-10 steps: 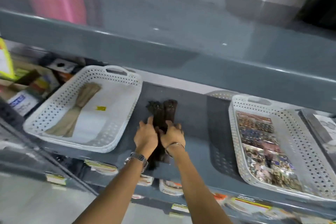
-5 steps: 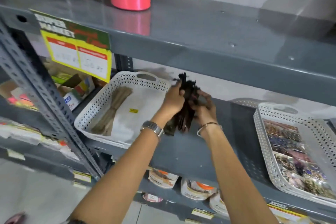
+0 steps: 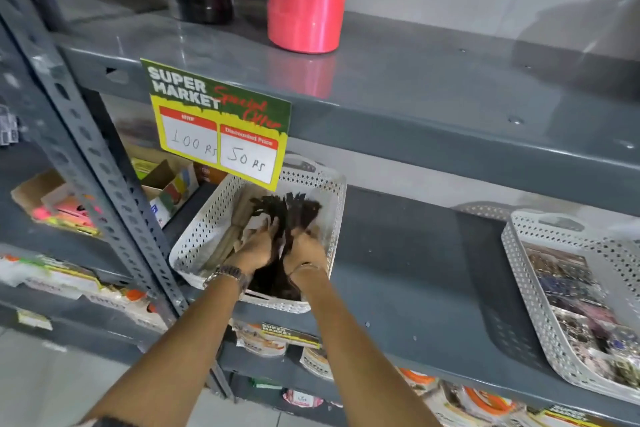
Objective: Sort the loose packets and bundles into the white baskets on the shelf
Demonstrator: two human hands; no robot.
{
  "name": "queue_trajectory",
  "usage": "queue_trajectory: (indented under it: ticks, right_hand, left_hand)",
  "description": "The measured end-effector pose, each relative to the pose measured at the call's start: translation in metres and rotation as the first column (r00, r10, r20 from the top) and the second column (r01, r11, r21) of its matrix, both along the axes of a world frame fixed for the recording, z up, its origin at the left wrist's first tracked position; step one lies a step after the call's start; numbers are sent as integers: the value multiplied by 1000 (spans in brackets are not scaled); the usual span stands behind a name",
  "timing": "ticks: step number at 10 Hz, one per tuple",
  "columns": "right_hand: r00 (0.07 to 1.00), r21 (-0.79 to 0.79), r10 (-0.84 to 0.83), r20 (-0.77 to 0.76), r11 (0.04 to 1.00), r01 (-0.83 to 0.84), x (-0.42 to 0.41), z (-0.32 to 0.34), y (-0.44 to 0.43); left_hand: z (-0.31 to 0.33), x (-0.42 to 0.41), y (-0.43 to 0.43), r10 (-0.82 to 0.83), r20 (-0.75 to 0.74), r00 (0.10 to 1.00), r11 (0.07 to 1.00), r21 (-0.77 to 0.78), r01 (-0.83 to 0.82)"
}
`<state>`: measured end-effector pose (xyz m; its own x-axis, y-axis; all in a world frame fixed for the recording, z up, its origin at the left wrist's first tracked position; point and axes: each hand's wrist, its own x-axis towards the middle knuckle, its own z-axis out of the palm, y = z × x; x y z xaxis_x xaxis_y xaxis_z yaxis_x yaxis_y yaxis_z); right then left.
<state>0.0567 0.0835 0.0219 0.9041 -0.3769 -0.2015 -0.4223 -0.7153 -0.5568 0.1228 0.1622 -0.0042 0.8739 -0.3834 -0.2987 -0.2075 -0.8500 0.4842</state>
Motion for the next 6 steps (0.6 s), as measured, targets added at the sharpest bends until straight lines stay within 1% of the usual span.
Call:
queue_trajectory:
  ticks: [1,2,3,4,5,6]
  right_hand:
    - [986,-59,10,-167,998,-20,2,-10,1]
    - [950,-128,47,-308,988,-90,0,-18,0]
    - [939,-194,59,-339,972,-131,-1,-20,0]
    - [943,-177,48,-330,978,-112,-1,-12,3]
    - [961,-147,38,-275,986,-81,-5,5,3]
    - [995,-100,15,-95,995,-24,-32,29,-12]
  left_hand:
    - [-7,1,3,-111,-15,994,968,225,111]
    - [-12,4,4,-173,26,985,931,331,154]
    - [-10,3,4,-169,36,985,919,367,144]
    - [-2,2,1,-176,38,984,912,382,149]
    - [10,-10,-7,-206,90,974,929,330,166]
    - [30,-45,-23,-222,277,935,973,129,193]
